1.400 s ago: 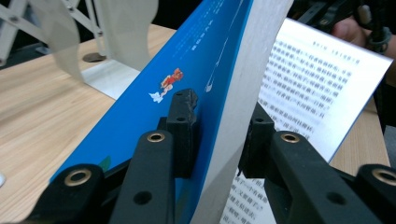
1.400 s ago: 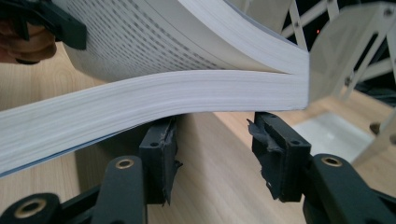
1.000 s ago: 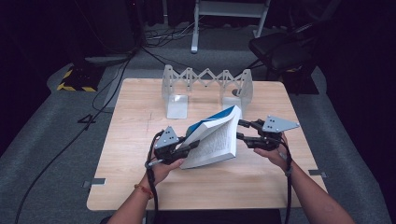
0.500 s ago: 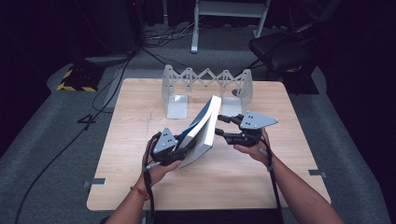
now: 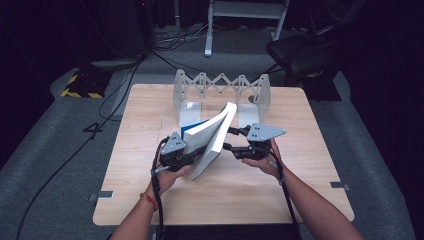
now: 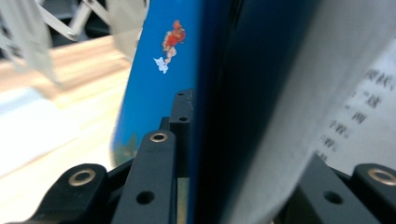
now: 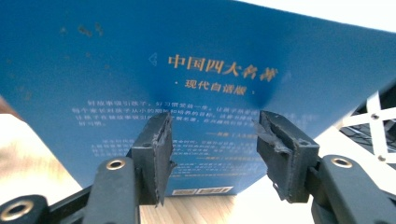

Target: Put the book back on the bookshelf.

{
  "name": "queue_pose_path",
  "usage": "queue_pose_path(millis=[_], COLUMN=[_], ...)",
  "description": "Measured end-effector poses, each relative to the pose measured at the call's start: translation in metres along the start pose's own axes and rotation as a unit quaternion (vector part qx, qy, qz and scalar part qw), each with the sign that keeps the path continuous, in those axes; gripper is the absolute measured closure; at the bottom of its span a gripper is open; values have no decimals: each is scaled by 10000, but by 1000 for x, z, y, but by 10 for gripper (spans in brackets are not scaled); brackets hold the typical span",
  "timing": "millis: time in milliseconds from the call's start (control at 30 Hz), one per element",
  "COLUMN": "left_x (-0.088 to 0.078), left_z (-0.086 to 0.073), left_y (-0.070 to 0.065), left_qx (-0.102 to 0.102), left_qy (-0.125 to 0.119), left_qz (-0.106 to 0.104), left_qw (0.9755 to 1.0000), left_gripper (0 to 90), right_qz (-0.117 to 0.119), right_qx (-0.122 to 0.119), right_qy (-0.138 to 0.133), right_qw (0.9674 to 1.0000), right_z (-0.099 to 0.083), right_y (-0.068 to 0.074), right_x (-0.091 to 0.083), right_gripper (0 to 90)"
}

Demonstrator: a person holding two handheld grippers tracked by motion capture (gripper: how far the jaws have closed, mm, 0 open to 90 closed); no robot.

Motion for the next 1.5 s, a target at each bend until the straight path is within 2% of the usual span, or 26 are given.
queue_pose_path(millis=[33,100,200,333,400,567,633,800,867,1033,1100,1167,1200,1267,1400,1467,1500], left_x=[1,4,15,37,51,77,86,98,98,88,81,77,72,65,50,47,48], left_z=[-1,0,0,1,2,5,5,8,8,14,17,17,17,16,10,4,1], left_y=[0,-3,-10,-28,-37,-51,-55,-61,-62,-65,-66,-66,-68,-73,-85,-91,-96], left_qx=[-95,-100,-197,-211,-259,-94,-112,6,61,247,346,426,540,696,1012,1048,1078], left_qy=[-64,-54,-107,-95,-127,-91,-89,-91,-84,-86,-78,-9,126,292,482,615,652], left_qz=[-64,-143,-386,-809,-1025,-1273,-1412,-1391,-1364,-1369,-1367,-1367,-1375,-1273,-1041,-1073,-1071], left_qw=[9999,9998,9990,9965,9943,9918,9899,9902,9906,9902,9900,9897,9889,9890,9882,9868,9862], left_gripper=[727,723,722,723,724,724,715,708,699,606,581,552,552,439,326,226,226], right_qz=[-27,-110,-208,-368,-432,-737,-813,-971,-971,-1049,-1025,-990,-945,-840,-711,-622,-622], right_qx=[-4,-23,-3,-98,-107,-108,-101,7,134,64,43,39,31,-38,-51,-29,-29], right_qy=[-4,9,-6,-101,-105,-117,-86,-84,-146,-257,-178,-215,-217,-192,-139,-56,-56], right_qw=[10000,9999,9998,9992,9990,9972,9966,9952,9951,9941,9946,9948,9953,9963,9974,9980,9980], right_z=[0,-2,-7,-7,-7,-11,-14,-19,-23,-25,-25,-24,-23,-22,-25,-26,-26], right_y=[0,0,-1,-5,-7,-11,-12,-14,-17,-13,-10,-8,-6,0,7,10,10], right_x=[-2,-7,-19,-46,-59,-91,-102,-116,-120,-120,-116,-115,-114,-110,-106,-103,-103], right_gripper=[462,463,462,456,447,447,447,446,433,433,430,433,435,434,440,438,438])
Point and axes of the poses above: each handheld gripper's, and its own axes: x roughly forward along the jaws, z roughly out of its top, y roughly to its left, the point moved 2 cm from there along x, roughly forward along the jaws, and after that the axes turned 9 degrees about -y, right-handed, at the moved point
